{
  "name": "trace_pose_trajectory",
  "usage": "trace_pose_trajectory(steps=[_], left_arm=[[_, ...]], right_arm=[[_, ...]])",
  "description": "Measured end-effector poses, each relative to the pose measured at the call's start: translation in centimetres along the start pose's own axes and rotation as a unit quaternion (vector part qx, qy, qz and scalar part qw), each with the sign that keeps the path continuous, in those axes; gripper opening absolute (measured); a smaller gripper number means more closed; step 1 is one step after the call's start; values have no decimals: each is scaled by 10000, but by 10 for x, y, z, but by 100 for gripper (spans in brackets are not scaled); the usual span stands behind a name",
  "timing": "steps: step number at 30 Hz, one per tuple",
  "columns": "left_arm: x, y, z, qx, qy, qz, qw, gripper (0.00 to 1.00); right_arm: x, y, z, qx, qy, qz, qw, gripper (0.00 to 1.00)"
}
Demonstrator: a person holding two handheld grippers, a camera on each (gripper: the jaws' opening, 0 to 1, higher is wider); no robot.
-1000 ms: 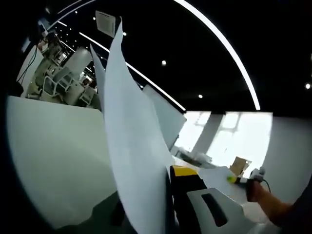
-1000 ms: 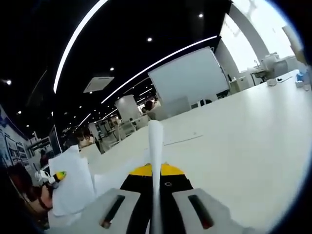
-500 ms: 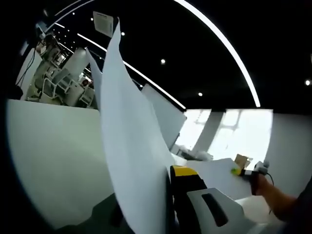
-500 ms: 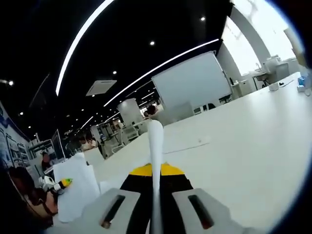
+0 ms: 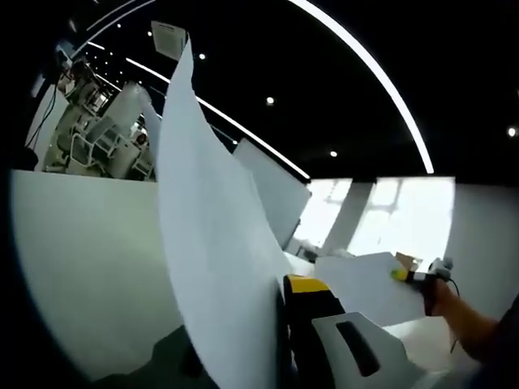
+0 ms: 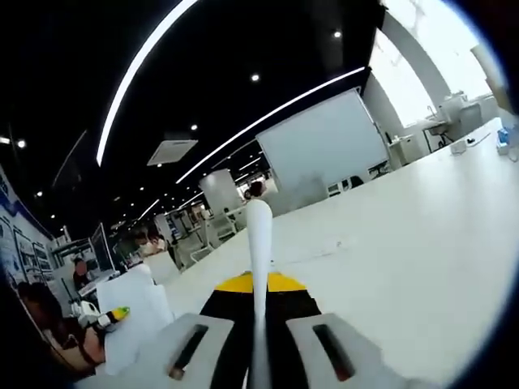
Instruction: Organize the stack of printing papers by aligning and flattening the scattered papers on the table
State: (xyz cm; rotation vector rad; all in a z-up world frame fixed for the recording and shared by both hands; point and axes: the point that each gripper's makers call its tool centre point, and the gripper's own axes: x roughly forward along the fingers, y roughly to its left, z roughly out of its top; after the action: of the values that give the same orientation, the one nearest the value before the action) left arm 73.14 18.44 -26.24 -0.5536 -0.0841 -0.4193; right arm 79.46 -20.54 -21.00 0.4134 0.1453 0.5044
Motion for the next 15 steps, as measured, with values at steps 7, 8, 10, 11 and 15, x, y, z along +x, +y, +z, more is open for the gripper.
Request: trace_pose_trajectory(steps=[7, 8, 10, 11, 15], left_arm=[[0, -1, 0, -21, -6, -40, 10000, 10], [0, -1, 0, -26, -7, -46, 10000, 10], [0, -1, 0, -43, -12, -60, 10000, 10], [0, -1, 0, -53, -13, -66, 10000, 11], [0, -1, 0, -129, -28, -99, 9999, 11]], right_arm=[[-2, 10, 11, -58, -183, 97, 9998, 0], [-2, 11, 12, -69, -213, 107, 9997, 0], [-3, 13, 13, -85, -247, 135, 9996, 0], [-3, 14, 14, -96, -271, 145, 9995, 0], [-3, 19, 18, -184, -365, 199, 9990, 0]])
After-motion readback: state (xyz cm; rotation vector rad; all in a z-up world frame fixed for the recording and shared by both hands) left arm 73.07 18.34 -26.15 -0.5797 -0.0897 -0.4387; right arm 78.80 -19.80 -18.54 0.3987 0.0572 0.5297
